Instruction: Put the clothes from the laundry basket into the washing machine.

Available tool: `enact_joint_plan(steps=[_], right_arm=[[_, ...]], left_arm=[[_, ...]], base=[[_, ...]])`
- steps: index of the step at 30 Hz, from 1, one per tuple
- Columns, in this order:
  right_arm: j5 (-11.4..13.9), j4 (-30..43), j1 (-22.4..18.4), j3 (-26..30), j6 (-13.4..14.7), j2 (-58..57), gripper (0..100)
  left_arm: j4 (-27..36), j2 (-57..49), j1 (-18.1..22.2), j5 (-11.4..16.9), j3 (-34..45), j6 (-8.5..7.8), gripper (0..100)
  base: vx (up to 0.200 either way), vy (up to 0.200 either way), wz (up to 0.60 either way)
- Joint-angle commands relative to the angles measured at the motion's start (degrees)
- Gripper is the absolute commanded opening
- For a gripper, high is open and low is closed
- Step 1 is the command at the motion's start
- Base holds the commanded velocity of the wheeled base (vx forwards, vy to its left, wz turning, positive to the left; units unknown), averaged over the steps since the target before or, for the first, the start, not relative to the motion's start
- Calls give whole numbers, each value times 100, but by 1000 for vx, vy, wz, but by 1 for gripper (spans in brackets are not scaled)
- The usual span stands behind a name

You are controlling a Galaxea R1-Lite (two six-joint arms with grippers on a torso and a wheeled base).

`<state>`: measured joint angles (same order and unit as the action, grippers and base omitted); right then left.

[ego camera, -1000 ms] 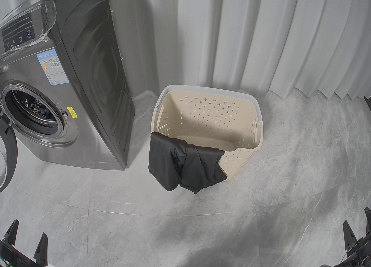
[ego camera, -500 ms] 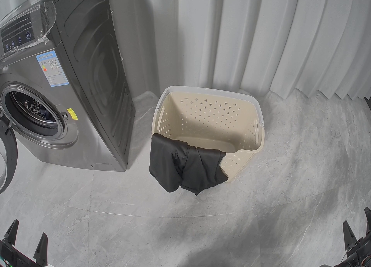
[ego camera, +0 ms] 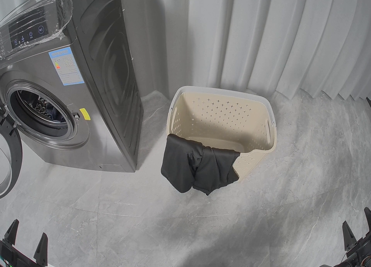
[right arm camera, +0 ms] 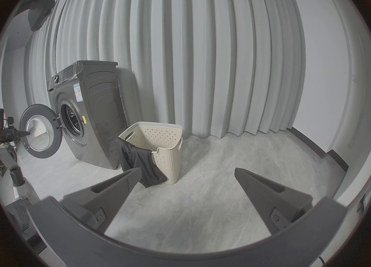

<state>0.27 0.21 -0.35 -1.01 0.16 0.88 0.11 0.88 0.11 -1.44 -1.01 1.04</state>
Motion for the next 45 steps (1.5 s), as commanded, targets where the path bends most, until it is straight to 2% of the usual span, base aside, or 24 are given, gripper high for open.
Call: enact_joint_plan(steps=[1,12,13,14,15,17,19,21,22,23,24,26,28,30,34,38,39,40,41,42,43,45], right_arm=[[0,-3,0,101,2,-53,100],[8,6,0,101,46,-61,100],[70,-117,0,31,46,-88,100],[123,-232,0,-198,63,-44,100],[123,-232,0,-198,63,-44,100],[272,-337,9,-1384,151,721,100],[325,-276,9,-1692,142,1292,100],[439,-223,27,-1736,151,1635,100],[764,-144,44,-1665,151,2329,100],[922,-153,44,-1630,151,2830,100],[966,-188,44,-1613,142,2971,100],[1186,-390,71,-1551,116,4061,100],[1406,-733,308,-1551,142,4773,100],[1502,-1084,738,-1551,230,5291,100],[1379,-1488,1468,-1569,494,5994,100],[861,-1620,2030,-1736,573,6513,100],[843,-1638,2048,-1745,582,6530,100],[694,-1770,2259,-1868,784,6820,100],[641,-1875,2400,-1938,916,6970,100],[632,-1893,2426,-1955,933,6987,100],[536,-2104,2663,-2105,1206,7260,100],[386,-2236,2830,-2228,1399,7524,100]], left_arm=[[-2,-79,7,3,101,-7,100],[-2,-79,7,-6,101,-7,100],[-2,-79,7,-6,101,-7,100],[-2,-79,7,3,101,-7,100],[-2,-79,7,3,101,-7,100],[-2,-79,7,3,101,-16,100],[-2,-79,7,-6,101,-16,100],[-2,-79,7,3,101,-16,100],[-2,-79,7,3,101,-16,100],[-2,-79,7,3,101,-16,100],[-2,-79,7,-6,101,-16,100],[-2,-79,7,-6,101,-16,100],[-2,-79,7,-6,101,-7,100],[-2,-79,7,-6,101,11,100],[-2,-79,7,-6,101,19,100],[-2,-79,7,-6,101,37,100],[-2,-79,7,-6,101,37,100],[-2,-79,7,-6,101,37,100],[-2,-79,7,-6,101,37,100],[-2,-79,7,-6,101,37,100],[-2,-79,7,-6,101,37,100],[-2,-79,-2,-6,101,46,100]], base=[[200,0,0],[182,0,0],[0,0,0],[0,0,0],[0,0,0],[0,0,0],[0,0,0],[0,0,0],[0,0,0],[0,0,0],[0,0,0],[0,0,0],[0,0,0],[0,0,0],[0,0,0],[0,0,0],[0,0,0],[0,0,0],[0,0,0],[0,0,0],[0,0,0],[0,0,0]])
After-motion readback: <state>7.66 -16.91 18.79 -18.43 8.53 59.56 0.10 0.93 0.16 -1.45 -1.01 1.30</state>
